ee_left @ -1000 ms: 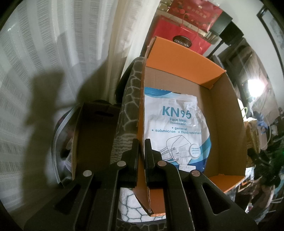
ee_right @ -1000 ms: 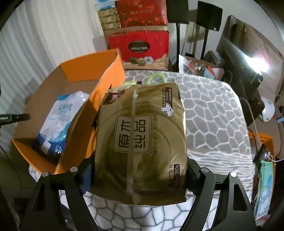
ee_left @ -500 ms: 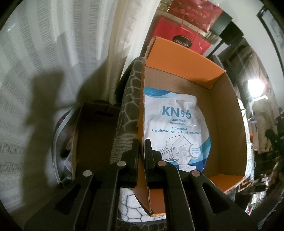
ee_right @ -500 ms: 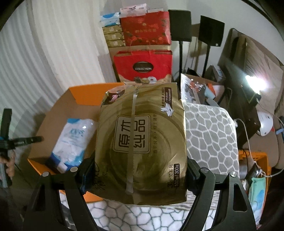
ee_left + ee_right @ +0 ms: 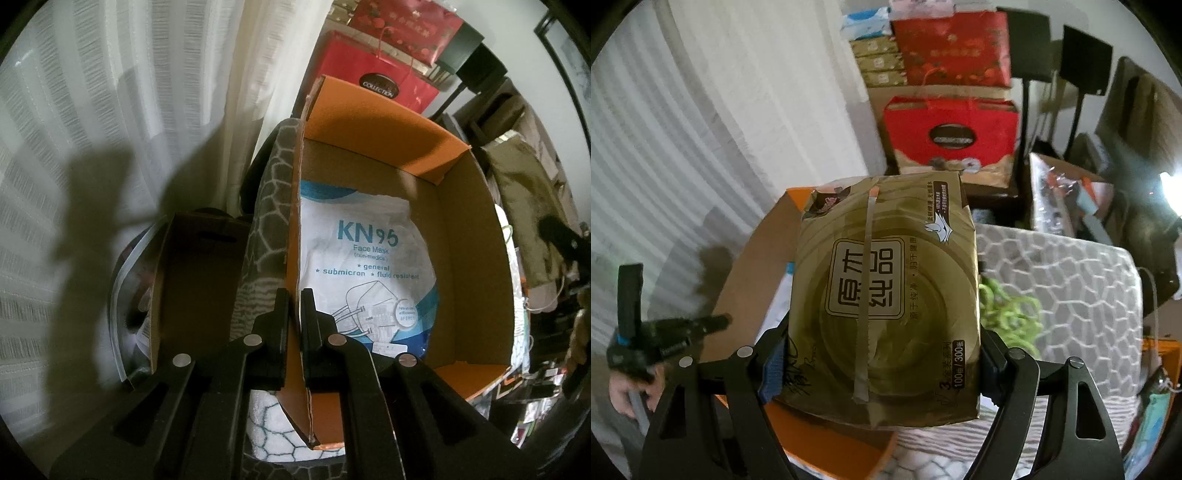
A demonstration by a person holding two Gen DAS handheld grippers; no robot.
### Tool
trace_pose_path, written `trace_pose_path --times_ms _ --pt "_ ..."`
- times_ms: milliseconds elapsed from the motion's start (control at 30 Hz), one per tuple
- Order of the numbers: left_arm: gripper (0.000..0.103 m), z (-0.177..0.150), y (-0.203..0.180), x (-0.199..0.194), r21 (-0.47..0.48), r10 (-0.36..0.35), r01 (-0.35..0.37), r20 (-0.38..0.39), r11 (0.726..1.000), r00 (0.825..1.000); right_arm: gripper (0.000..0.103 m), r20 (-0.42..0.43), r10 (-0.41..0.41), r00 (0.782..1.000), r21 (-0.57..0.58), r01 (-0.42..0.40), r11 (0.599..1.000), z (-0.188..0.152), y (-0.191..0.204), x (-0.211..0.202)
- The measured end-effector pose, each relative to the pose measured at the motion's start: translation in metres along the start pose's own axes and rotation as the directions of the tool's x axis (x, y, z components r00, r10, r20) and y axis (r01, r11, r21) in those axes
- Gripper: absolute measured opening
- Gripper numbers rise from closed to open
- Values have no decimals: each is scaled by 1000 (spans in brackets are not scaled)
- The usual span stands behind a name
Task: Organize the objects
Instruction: 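Carry the gold bag with the right tool over the box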
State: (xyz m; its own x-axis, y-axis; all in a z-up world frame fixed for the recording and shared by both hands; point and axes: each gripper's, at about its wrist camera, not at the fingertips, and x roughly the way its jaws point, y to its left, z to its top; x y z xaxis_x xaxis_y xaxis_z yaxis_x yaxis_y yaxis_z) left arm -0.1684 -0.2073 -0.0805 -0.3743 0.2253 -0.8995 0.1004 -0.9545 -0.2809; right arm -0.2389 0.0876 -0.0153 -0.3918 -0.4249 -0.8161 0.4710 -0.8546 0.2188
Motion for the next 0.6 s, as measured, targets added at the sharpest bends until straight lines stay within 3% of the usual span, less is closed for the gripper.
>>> trace_pose_path --times_ms 167,600 --pt "5 0 0 0 -1 -1 1 0 1000 1000 82 -46 42 998 22 -41 999 14 18 32" --pt "5 1 0 0 -3 -3 3 2 1000 1000 82 -102 55 993 59 -50 997 30 54 88"
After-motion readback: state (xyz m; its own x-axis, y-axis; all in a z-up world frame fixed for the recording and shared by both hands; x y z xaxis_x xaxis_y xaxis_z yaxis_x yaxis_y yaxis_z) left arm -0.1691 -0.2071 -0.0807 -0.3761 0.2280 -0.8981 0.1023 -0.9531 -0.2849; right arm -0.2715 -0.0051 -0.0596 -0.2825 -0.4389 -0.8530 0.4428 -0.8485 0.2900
